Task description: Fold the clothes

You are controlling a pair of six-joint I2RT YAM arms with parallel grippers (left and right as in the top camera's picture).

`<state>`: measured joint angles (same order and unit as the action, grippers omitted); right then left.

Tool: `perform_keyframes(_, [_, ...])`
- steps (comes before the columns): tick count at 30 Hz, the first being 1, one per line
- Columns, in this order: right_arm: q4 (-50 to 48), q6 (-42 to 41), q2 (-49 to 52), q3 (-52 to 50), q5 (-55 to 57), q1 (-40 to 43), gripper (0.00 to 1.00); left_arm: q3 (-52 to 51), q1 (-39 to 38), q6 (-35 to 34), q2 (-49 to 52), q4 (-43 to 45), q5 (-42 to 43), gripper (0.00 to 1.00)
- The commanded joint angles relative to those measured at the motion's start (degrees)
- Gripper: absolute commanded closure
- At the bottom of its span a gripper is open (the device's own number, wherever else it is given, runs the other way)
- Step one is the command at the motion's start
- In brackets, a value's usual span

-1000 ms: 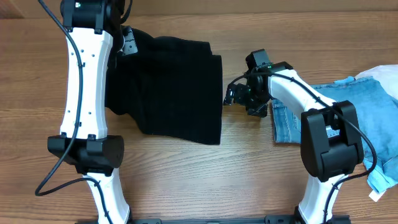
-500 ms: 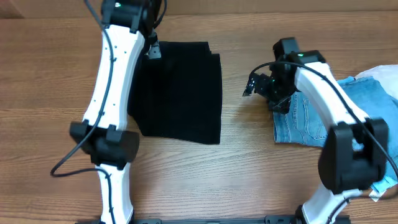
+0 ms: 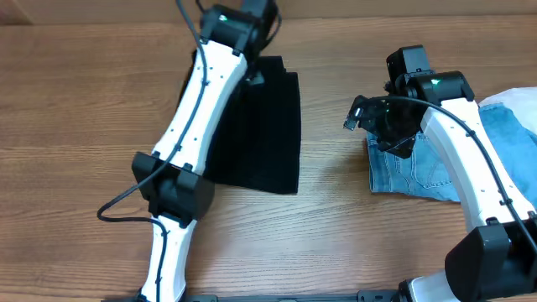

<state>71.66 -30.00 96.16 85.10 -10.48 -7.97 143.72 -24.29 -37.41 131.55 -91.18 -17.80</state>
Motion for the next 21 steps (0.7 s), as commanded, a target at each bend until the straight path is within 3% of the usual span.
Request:
perform_keyframes(1, [0.1, -0.3, -2.2, 1.2, 0.5, 0.0, 0.00, 0.3, -2.9, -3.9, 1.7, 2.8, -0.1, 0.74])
perform_keyframes(4, [0.7, -0.1, -2.2, 1.2, 0.6, 0.0, 0.00, 0.3, -3.6, -3.9, 3.2, 3.8, 1.0, 0.31])
perform_keyframes(6, [0.8, 0.0, -2.2, 1.2, 0.6, 0.0, 0.00, 0.3, -3.5, -3.8, 4.4, 4.1, 2.6, 0.10])
perform_keyframes(7, [0.7, 0.0, -2.2, 1.2, 0.6, 0.0, 0.00, 0.3, -3.5, -3.7, 5.0, 4.2, 3.5, 0.05])
perform_keyframes(15, [-0.3, -0.1, -2.2, 1.2, 0.2, 0.0, 0.00, 0.7, -3.5, 3.2, 5.2, 5.4, 15.0, 0.09])
perform_keyframes(21, [-4.1, 0.2, -2.2, 1.2, -7.8, -0.1, 0.00, 9.4, 0.4, 5.7, -4.1, 2.6, 11.8, 0.07])
